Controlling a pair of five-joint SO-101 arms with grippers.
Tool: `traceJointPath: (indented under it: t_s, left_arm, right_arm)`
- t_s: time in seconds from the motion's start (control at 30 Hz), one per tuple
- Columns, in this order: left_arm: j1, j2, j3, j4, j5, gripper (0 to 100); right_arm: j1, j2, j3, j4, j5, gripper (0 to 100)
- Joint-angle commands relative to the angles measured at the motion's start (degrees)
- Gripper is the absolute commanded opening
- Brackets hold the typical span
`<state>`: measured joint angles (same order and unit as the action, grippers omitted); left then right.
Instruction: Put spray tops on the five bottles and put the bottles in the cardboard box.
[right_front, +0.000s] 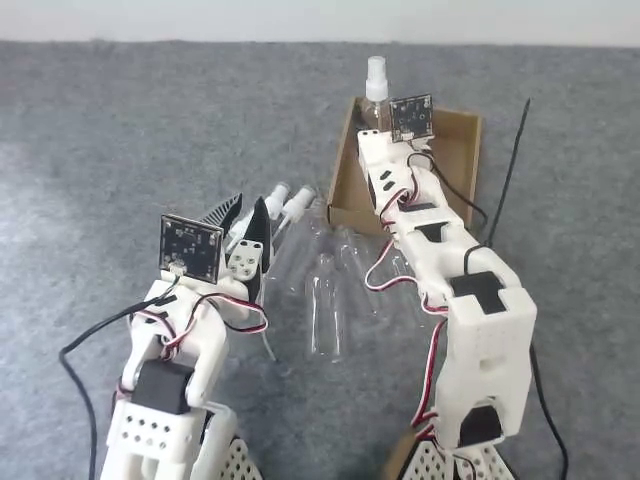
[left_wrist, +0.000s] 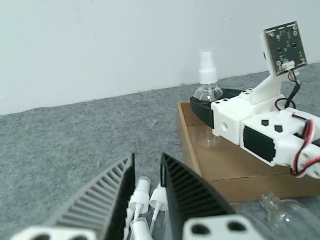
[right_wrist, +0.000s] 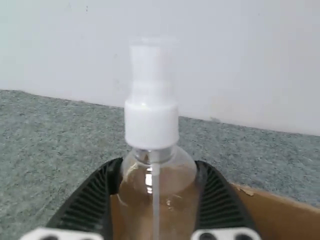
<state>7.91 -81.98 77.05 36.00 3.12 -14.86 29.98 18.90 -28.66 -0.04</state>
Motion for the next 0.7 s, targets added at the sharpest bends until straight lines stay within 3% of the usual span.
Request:
traceJointPath:
  t_s: [0.0, 0.37, 0.67]
  left_arm:
    - [-0.4, -0.7, -0.7, -1.8, -0.4, 7]
    - [-0.4, -0.7, -0.7, -1.8, -0.4, 7]
    - [-0.4, -0.7, -0.7, -1.8, -0.5, 7]
  right_arm:
    - [0.1, -4.4, 1.9, -0.7, 0.9, 13.3]
    - [0.3, -4.5, 2.1, -0.6, 0.9, 17.4]
    - [0.4, -9.2, 2.2, 6.7, 0.4, 24.7]
